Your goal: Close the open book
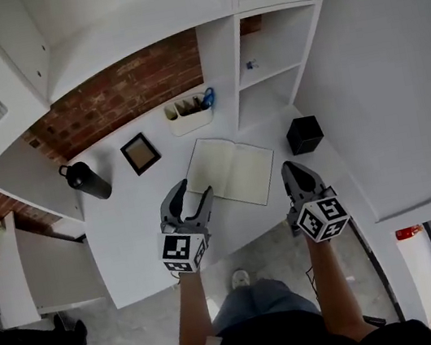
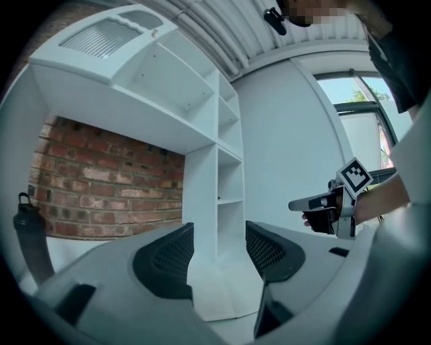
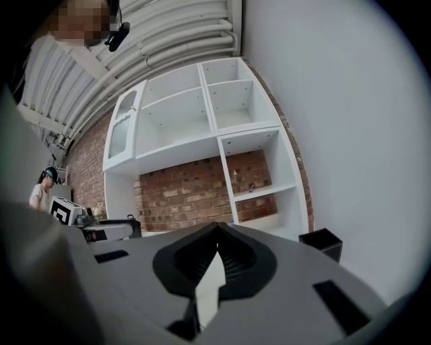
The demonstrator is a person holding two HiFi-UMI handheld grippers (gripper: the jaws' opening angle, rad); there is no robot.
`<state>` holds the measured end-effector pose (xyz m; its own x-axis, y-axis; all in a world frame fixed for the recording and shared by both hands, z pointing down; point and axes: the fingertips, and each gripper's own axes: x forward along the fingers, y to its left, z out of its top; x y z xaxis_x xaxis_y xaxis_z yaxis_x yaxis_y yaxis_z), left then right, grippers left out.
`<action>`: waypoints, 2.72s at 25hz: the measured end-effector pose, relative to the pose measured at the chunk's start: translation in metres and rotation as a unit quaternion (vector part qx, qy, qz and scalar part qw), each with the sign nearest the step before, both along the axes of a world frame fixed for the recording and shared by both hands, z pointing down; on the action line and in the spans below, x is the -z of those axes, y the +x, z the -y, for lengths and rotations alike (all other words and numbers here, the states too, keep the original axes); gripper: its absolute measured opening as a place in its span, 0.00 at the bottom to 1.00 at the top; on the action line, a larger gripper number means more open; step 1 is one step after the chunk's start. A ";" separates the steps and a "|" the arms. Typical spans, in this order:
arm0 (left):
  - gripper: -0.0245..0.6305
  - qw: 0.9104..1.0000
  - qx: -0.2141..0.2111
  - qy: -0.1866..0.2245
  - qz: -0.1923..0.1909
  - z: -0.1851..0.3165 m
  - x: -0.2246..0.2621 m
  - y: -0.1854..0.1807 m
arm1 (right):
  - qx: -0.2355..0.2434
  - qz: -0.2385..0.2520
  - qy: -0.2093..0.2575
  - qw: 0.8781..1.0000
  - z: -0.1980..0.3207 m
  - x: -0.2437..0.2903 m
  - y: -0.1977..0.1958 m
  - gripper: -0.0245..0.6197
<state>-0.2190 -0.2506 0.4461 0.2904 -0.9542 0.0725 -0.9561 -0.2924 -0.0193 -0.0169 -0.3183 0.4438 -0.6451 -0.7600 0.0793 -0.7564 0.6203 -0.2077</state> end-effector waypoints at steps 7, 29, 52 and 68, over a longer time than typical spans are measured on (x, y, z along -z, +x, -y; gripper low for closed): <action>0.36 1.000 -0.001 -0.012 -0.004 0.015 -0.010 0.005 | 0.009 -0.008 -0.010 1.000 0.006 -0.006 0.003 0.04; 0.36 0.858 -0.243 -0.144 0.428 0.044 -0.152 0.100 | -0.020 -0.041 -0.073 0.996 -0.018 -0.072 0.056 0.04; 0.36 0.719 -0.298 -0.161 0.606 0.043 -0.233 0.110 | -0.030 -0.056 -0.102 0.993 -0.028 -0.096 0.070 0.04; 0.33 0.685 -0.323 -0.146 0.637 0.039 -0.240 0.115 | -0.029 -0.053 -0.112 0.992 -0.024 -0.101 0.066 0.04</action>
